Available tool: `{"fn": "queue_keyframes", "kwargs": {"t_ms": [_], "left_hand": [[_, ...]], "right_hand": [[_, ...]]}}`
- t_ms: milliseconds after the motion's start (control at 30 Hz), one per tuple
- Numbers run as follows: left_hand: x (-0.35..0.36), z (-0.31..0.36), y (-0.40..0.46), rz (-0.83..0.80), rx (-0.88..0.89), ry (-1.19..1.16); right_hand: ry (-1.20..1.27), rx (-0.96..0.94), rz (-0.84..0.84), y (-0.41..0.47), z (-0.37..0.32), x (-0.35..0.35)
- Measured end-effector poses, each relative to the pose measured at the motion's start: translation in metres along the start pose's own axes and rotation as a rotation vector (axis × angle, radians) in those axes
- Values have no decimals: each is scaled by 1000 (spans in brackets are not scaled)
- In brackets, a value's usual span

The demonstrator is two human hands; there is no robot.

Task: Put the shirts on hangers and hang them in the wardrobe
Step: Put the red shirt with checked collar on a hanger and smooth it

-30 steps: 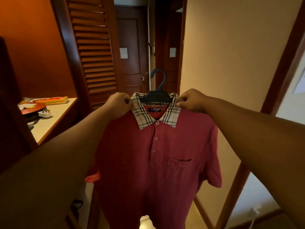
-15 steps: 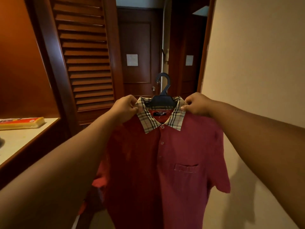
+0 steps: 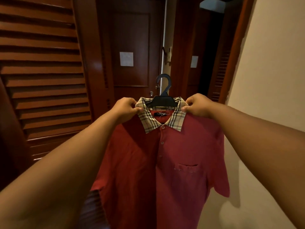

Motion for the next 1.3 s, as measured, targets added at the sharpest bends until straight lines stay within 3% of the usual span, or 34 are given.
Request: {"fn": "queue_keyframes", "kwargs": {"t_ms": [400, 700, 933, 1300], "left_hand": [[56, -65, 219, -2, -29, 51], [67, -120, 385, 92, -187, 134], [49, -191, 463, 214, -332, 181], [-38, -303, 511, 434, -496, 388]], "right_hand": [[-43, -23, -11, 242, 61, 31], [-54, -201, -58, 466, 73, 48], [12, -353, -126, 608, 31, 87], [110, -644, -174, 757, -107, 159]]}}
Point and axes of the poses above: each hand's wrist, its own y-axis towards the middle knuckle, its own x-axis out of the palm, z = x × y, the point moved 1 cm from there along y, towards the middle knuckle
